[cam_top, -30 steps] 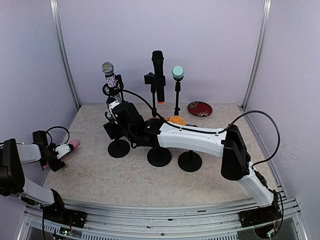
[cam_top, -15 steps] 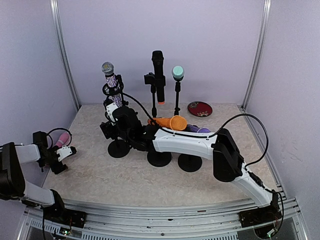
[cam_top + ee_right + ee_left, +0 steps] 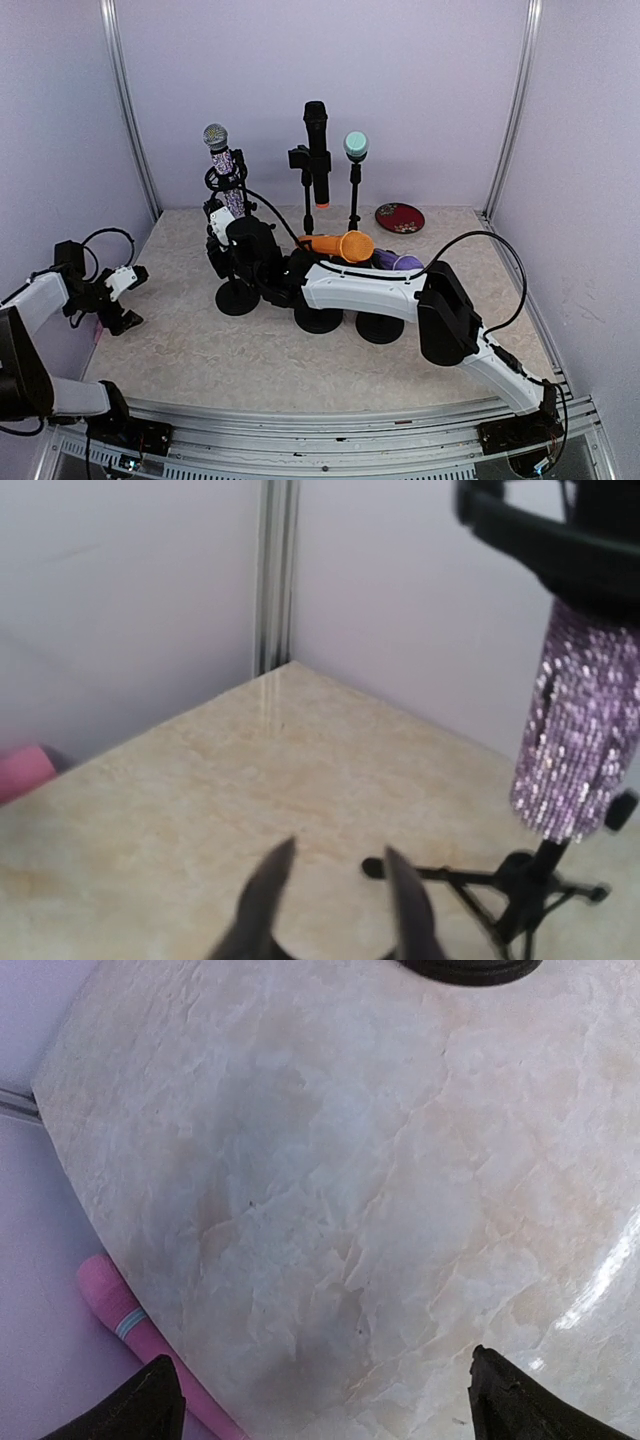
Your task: Remove the microphone from the stand
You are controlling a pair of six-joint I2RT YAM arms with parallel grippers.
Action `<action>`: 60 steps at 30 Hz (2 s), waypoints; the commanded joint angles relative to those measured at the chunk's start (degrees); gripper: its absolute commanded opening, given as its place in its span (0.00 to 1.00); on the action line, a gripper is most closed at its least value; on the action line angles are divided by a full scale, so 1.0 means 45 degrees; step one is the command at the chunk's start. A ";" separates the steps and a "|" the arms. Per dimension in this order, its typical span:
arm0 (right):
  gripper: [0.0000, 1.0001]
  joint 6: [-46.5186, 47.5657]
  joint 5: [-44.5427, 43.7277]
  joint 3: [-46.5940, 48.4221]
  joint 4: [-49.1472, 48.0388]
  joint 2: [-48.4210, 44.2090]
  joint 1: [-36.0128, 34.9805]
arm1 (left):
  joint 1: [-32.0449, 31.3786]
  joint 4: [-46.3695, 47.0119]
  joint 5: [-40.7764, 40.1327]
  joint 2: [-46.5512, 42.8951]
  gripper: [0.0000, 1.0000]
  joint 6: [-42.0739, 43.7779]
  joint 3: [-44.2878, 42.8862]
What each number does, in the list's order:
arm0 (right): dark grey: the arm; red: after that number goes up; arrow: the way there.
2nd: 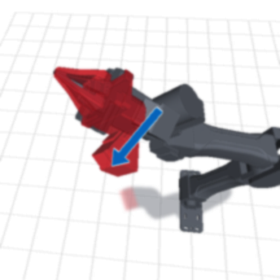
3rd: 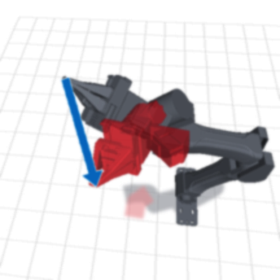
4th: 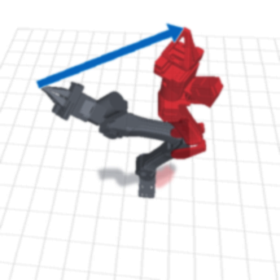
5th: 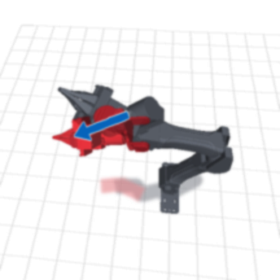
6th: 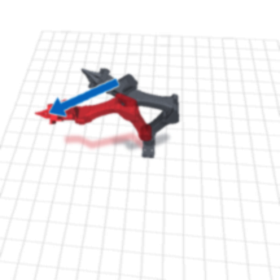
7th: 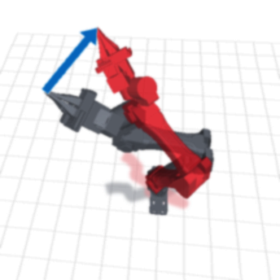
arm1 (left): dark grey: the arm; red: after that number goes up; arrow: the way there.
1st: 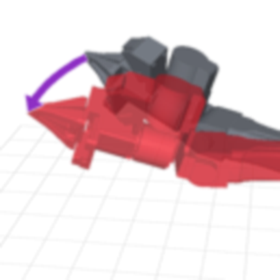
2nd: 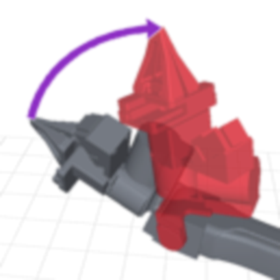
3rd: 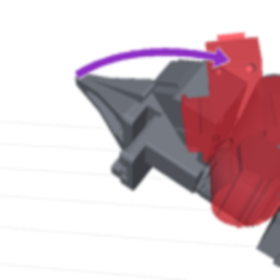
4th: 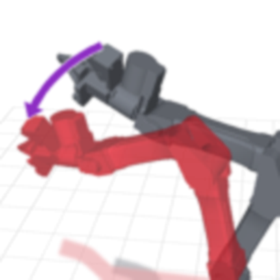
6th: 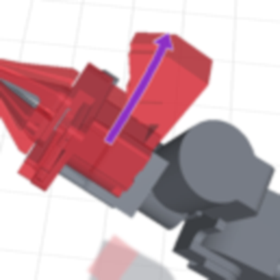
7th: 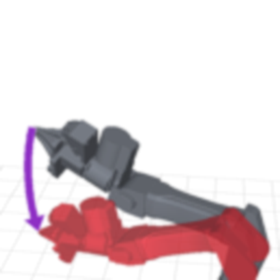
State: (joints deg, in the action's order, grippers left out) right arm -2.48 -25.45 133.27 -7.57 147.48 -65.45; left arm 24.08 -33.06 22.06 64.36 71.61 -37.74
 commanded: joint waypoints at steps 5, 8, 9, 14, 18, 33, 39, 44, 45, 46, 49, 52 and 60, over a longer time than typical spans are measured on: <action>0.16 0.1223 0.0080 -0.0046 -0.1091 -0.0738 -0.0643 | -0.1446 -0.1497 0.1511 -0.0623 0.97 -0.2422 -0.0442; 0.07 0.1546 0.0003 -0.0202 -0.1124 -0.1103 -0.0963 | -0.1740 -0.1413 0.1474 -0.0786 0.98 -0.2758 -0.0471; 0.06 0.1603 0.0010 -0.0332 -0.1197 -0.1249 -0.1080 | -0.1788 -0.1422 0.1473 -0.0852 0.98 -0.2842 -0.0480; 0.03 0.2132 0.0002 -0.0939 -0.1485 -0.2141 -0.1722 | -0.1962 -0.1503 0.1425 -0.1126 0.98 -0.3026 -0.0530; 0.03 0.2659 0.0014 -0.1120 -0.1434 -0.3104 -0.2282 | -0.2031 -0.1559 0.1425 -0.1283 0.98 -0.3185 -0.0540; 0.00 0.2167 0.0064 -0.4969 -0.0587 -0.8304 -0.3287 | -0.2144 -0.1738 0.1566 -0.1592 0.99 -0.3437 -0.0819; 0.00 0.1875 -0.0168 -0.5270 0.0194 -0.8963 -0.3307 | -0.2203 -0.2021 0.1606 -0.1661 0.99 -0.3431 -0.0929; 0.00 0.1812 0.0221 -0.4746 0.1431 -1.0303 -0.3307 | -0.2222 -0.2068 0.1432 -0.1704 0.98 -0.3134 -0.0875; 0.00 0.1688 0.0389 -0.4632 0.1788 -1.0604 -0.3307 | -0.2225 -0.2085 0.1411 -0.1687 0.98 -0.3096 -0.0855; 0.00 0.1528 0.0576 -0.4521 0.2131 -1.0949 -0.3307 | -0.2224 -0.2087 0.1389 -0.1685 0.98 -0.3074 -0.0843; 0.00 0.0922 0.1032 -0.4449 0.3194 -1.2094 -0.3302 | -0.2220 -0.2050 0.1352 -0.1668 0.98 -0.3063 -0.0851; 0.00 0.0322 0.1224 -0.4836 0.4158 -1.3430 -0.3303 | -0.2225 -0.2010 0.1313 -0.1684 0.98 -0.3062 -0.0870; 0.00 -0.1279 -0.0002 -0.7408 0.5898 -1.6619 -0.3312 | -0.2335 -0.2171 0.1304 -0.1694 0.98 -0.3124 -0.1107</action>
State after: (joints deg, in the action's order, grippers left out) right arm -2.92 -22.24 104.14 16.01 76.82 -80.31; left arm 14.26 -41.93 28.01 57.39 57.25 -40.38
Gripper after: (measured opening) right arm 0.331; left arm 0.985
